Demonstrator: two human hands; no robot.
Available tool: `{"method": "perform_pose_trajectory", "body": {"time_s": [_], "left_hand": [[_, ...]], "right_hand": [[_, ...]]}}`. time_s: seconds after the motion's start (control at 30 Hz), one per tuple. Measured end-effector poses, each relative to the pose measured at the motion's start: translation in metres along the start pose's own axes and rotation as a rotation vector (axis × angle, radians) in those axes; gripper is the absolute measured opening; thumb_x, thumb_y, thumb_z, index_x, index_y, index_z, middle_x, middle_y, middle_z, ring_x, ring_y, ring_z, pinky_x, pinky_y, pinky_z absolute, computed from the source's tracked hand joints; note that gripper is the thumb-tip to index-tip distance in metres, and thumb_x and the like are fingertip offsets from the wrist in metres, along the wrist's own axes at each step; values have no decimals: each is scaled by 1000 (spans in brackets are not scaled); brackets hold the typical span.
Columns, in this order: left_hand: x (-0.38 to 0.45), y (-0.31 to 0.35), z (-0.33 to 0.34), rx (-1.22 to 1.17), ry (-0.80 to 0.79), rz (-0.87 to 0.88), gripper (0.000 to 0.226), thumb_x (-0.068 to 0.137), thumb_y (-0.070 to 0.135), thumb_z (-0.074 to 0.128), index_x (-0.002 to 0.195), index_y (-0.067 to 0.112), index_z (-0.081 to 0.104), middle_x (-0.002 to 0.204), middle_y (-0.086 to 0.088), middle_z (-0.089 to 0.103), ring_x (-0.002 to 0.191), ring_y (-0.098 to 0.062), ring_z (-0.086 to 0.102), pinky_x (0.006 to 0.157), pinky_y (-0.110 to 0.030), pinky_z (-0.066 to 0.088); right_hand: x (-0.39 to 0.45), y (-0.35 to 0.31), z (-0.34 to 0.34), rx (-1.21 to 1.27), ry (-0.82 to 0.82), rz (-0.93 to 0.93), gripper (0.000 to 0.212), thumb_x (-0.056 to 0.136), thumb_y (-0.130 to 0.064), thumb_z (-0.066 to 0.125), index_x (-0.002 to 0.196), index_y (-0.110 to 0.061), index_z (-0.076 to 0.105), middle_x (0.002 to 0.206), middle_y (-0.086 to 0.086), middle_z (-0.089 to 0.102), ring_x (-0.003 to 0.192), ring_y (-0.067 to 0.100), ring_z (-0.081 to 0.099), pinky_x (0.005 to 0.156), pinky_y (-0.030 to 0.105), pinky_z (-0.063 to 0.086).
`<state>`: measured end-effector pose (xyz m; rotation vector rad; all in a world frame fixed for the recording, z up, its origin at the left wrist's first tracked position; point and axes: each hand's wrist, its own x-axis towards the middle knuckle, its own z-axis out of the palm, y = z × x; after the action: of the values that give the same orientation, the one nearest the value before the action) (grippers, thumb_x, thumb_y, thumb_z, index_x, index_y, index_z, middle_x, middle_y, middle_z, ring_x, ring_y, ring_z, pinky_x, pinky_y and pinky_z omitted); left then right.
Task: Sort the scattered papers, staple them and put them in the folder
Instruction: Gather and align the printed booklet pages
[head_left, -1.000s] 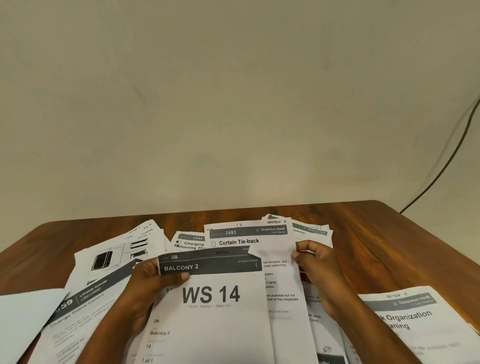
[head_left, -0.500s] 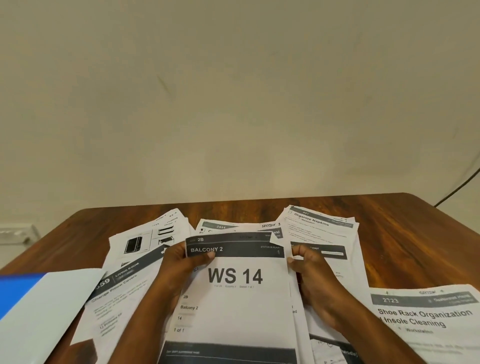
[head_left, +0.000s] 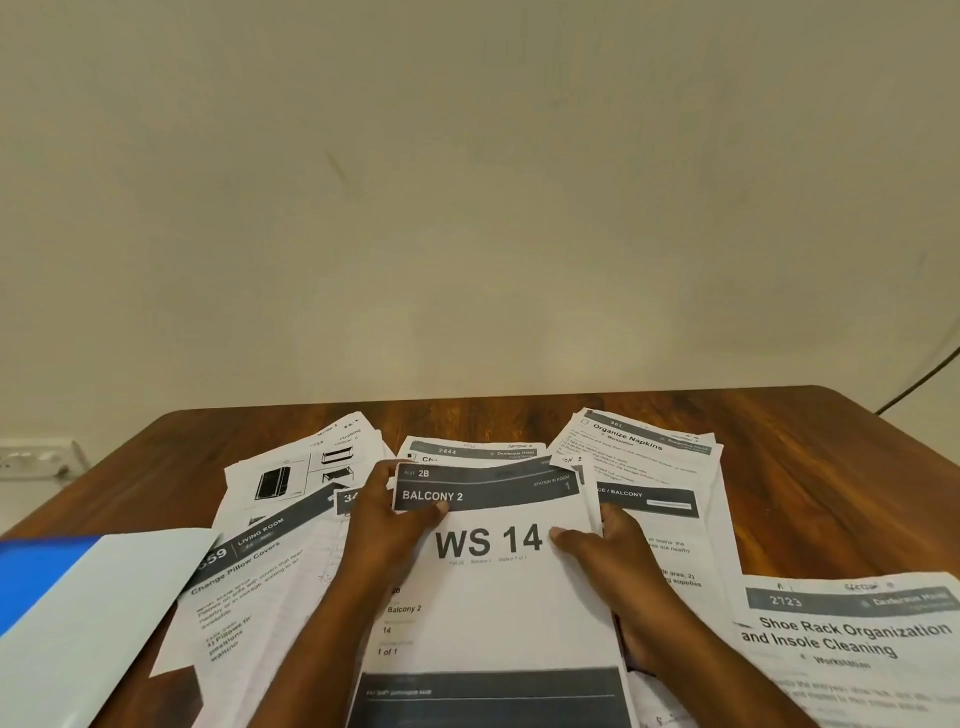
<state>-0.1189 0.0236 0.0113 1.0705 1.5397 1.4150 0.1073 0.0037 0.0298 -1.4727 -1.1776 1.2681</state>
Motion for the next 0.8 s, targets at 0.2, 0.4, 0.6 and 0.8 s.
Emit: {"method": "perform_pose_trajectory", "body": {"time_s": [0.2, 0.4, 0.6, 0.8], "left_hand": [[-4, 3, 4, -72, -43, -70, 58, 81, 12, 90, 126, 30, 58, 113, 0, 78, 92, -24, 81, 84, -50, 66], [-9, 12, -6, -191, -246, -225, 44, 87, 4, 81, 128, 10, 67, 113, -16, 80, 100, -42, 78, 96, -63, 58], [-10, 16, -10, -117, -335, -288, 35, 95, 4, 73, 128, 12, 65, 116, -17, 79, 103, -44, 76, 98, -67, 55], [0, 15, -42, -65, -208, -245, 30, 95, 2, 71, 124, 9, 65, 111, -18, 80, 102, -44, 77, 100, -68, 54]], "right_hand": [[0, 4, -1, -80, -16, -39, 31, 97, -8, 63, 123, -25, 63, 114, -11, 72, 106, 14, 67, 95, 34, 51], [7, 2, -12, -18, 3, -34, 24, 100, -3, 58, 102, -26, 65, 97, -21, 70, 91, 7, 67, 68, 20, 48], [10, 3, -9, 76, -20, -26, 22, 99, -12, 66, 111, -31, 67, 111, -5, 77, 101, 24, 74, 94, 49, 59], [10, 0, -14, 2, 59, -30, 12, 105, -22, 57, 104, -19, 68, 97, 7, 75, 83, 27, 72, 68, 33, 61]]}}
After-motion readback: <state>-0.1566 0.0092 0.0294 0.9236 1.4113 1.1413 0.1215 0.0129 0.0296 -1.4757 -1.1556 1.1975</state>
